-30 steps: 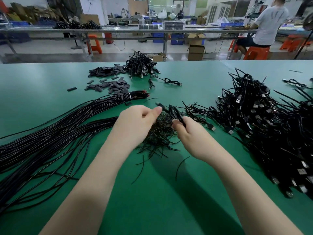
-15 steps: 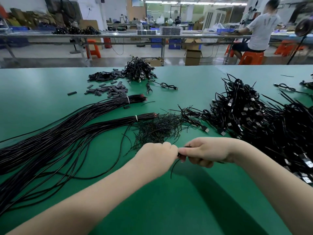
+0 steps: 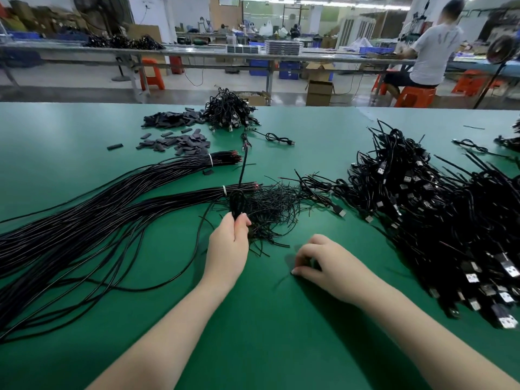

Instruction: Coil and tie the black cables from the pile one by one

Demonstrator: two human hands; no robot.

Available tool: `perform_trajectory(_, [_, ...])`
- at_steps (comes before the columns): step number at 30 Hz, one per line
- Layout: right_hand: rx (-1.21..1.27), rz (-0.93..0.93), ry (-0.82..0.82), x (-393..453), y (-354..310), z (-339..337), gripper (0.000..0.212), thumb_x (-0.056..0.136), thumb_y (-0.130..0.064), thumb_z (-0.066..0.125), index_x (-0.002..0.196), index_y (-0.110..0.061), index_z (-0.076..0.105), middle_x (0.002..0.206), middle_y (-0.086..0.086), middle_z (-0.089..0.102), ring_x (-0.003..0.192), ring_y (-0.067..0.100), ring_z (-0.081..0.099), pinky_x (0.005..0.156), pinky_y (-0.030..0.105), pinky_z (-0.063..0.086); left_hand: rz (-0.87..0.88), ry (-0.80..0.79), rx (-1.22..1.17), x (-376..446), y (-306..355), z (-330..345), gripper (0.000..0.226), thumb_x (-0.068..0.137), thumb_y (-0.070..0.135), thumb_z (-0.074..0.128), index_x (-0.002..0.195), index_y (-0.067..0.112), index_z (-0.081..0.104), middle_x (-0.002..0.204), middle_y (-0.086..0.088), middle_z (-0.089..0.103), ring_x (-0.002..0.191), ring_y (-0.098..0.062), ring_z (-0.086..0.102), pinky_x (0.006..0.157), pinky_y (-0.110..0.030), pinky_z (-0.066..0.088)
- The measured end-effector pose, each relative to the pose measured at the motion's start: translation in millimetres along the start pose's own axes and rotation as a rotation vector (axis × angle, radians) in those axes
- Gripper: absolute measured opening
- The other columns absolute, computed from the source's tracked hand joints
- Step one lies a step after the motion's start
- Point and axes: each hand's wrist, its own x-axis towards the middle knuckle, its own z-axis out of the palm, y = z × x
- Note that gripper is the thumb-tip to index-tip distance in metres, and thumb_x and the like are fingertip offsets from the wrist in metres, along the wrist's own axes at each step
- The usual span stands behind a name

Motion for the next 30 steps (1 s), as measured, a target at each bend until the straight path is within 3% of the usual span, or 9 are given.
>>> perform_trajectory(4, [-0.156,-0.015,-0.081,7,-3,0,0.019,0.096,-0.040,0.052,0.099,-0.024,0.060,0.101,-0.004,0.052,0.099,0.018,0.052,0.089,0.034,0.045,0.103,-0.046,0.110,-3,1,-2,0.033,0.102,0.037,0.036,0.076,0.022,0.048,0.055,0.010,0.040,0.046,-0.008,0.032,0.049,-0.029,0.029])
perform_trajectory(10, [-0.137,-0.128,0.276,15,-26,-27,0.015,0.096,-0.024,0.057,0.102,-0.015,0.069,0.099,0.001,0.069,0.100,0.024,0.055,0.084,0.035,0.045,0.242,-0.056,0.441,-6,7,4,0.031,0.102,0.038,0.035,0.076,0.022,0.031,0.062,0.012,0.036,0.051,-0.006,0.036,0.047,-0.027,0.020])
perform_trajectory(12, [-0.109,-0.202,0.333,20,-41,-33,0.015,0.094,-0.018,0.061,0.102,-0.013,0.073,0.097,0.005,0.071,0.097,0.028,0.059,0.083,0.036,0.046,0.274,-0.071,0.541,-7,5,6,0.025,0.102,0.038,0.034,0.085,0.021,0.040,0.069,0.011,0.044,0.060,-0.017,0.048,0.051,-0.032,0.026])
perform_trajectory(15, [-0.126,-0.240,0.330,25,-55,-37,0.018,0.095,-0.020,0.059,0.106,-0.018,0.074,0.099,0.003,0.071,0.096,0.026,0.062,0.080,0.039,0.049,0.282,-0.116,0.643,-6,3,7,0.030,0.103,0.040,0.030,0.102,0.019,0.051,0.086,0.002,0.058,0.076,-0.028,0.058,0.057,-0.034,0.031])
perform_trajectory(19, [-0.149,-0.239,0.342,32,-56,-36,0.018,0.094,-0.018,0.059,0.103,-0.021,0.074,0.098,0.001,0.071,0.093,0.025,0.064,0.077,0.039,0.050,0.287,-0.175,0.603,-8,5,9,0.030,0.103,0.040,0.030,0.105,0.018,0.051,0.083,0.002,0.054,0.078,-0.029,0.058,0.058,-0.034,0.032])
perform_trajectory(24, [0.000,-0.251,0.385,28,-54,-30,0.013,0.087,-0.013,0.068,0.090,-0.022,0.077,0.084,-0.006,0.073,0.075,0.016,0.064,0.067,0.027,0.046,0.285,-0.215,0.600,-8,8,11,0.032,0.104,0.039,0.029,0.111,0.017,0.050,0.090,-0.001,0.053,0.084,-0.028,0.055,0.062,-0.035,0.028])
perform_trajectory(26, [0.030,-0.241,0.400,26,-54,-32,0.011,0.087,-0.016,0.068,0.091,-0.021,0.077,0.085,-0.005,0.074,0.076,0.016,0.065,0.070,0.030,0.049,0.302,-0.211,0.647,-9,9,11,0.033,0.104,0.039,0.027,0.111,0.016,0.049,0.091,-0.002,0.055,0.084,-0.028,0.056,0.062,-0.034,0.028])
perform_trajectory(28, [-0.077,-0.173,0.321,23,-55,-36,0.014,0.092,-0.026,0.063,0.100,-0.024,0.074,0.093,-0.003,0.072,0.087,0.019,0.064,0.075,0.034,0.050,0.339,-0.201,0.684,-11,8,11,0.033,0.104,0.039,0.026,0.106,0.015,0.048,0.091,-0.003,0.057,0.081,-0.029,0.056,0.061,-0.035,0.029])
perform_trajectory(30, [-0.369,-0.134,0.237,22,-59,-44,0.017,0.097,-0.034,0.054,0.103,-0.026,0.068,0.097,-0.005,0.065,0.095,0.018,0.060,0.072,0.031,0.050,0.370,-0.193,0.656,-12,8,13,0.029,0.104,0.037,0.030,0.096,0.014,0.044,0.084,-0.004,0.053,0.074,-0.032,0.052,0.058,-0.035,0.028])
